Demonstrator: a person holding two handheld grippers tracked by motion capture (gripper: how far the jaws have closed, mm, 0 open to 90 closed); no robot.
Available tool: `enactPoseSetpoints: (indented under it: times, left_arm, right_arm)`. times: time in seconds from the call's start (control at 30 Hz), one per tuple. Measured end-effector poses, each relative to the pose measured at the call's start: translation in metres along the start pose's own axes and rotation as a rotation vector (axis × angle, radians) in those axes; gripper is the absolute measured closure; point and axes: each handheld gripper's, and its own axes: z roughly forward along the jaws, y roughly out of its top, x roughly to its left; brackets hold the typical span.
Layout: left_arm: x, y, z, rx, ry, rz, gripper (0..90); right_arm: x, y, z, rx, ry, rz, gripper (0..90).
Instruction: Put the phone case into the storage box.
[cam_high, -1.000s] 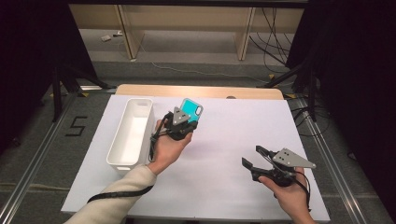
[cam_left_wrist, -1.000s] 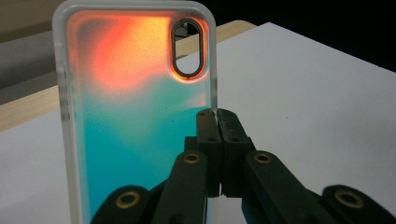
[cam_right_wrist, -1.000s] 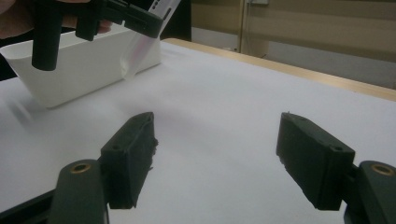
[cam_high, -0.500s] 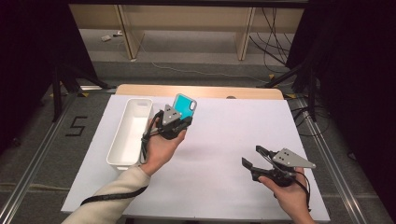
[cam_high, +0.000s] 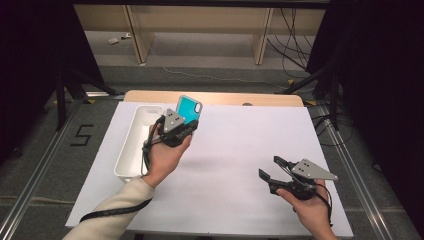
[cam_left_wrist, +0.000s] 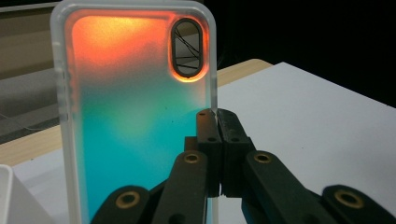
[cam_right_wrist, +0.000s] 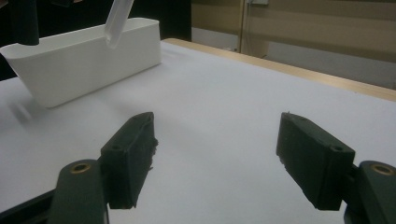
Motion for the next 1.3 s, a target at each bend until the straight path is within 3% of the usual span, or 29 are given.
enactPoseSetpoints:
  times: [0.53,0.8,0.83,0.87,0.9,0.93,1.03,1.3]
  left_arm:
    - [0.014,0.003,-0.008,-0.022,0.061,-0.018,88.6]
    - [0.022,0.006,-0.01,-0.048,0.066,-0.028,88.6]
    - [0.033,0.01,-0.013,-0.035,0.095,0.116,88.6]
    - [0.037,0.012,-0.012,-0.041,0.075,0.158,88.6]
    - [0.04,0.013,-0.012,-0.044,0.056,0.174,88.6]
    - [0.042,0.013,-0.012,-0.043,0.049,0.186,88.6]
    - [0.044,0.013,-0.013,-0.048,0.07,0.161,88.6]
    - [0.051,0.014,-0.016,-0.057,0.078,0.152,88.6]
  right_arm:
    - [0.0,0.0,-0.001,0.005,-0.006,-0.008,28.7]
    - [0.0,0.0,-0.001,0.006,-0.007,-0.008,27.7]
    - [0.0,0.0,-0.001,0.006,-0.008,-0.008,27.7]
    - [0.0,0.0,-0.001,0.006,-0.007,-0.007,27.5]
    - [0.0,0.0,0.0,0.0,-0.002,-0.004,27.4]
    - [0.0,0.0,-0.001,0.005,-0.007,-0.007,27.3]
    - [0.0,0.0,-0.001,0.004,-0.005,-0.008,26.5]
    - [0.0,0.0,0.0,-0.014,0.005,-0.009,23.1]
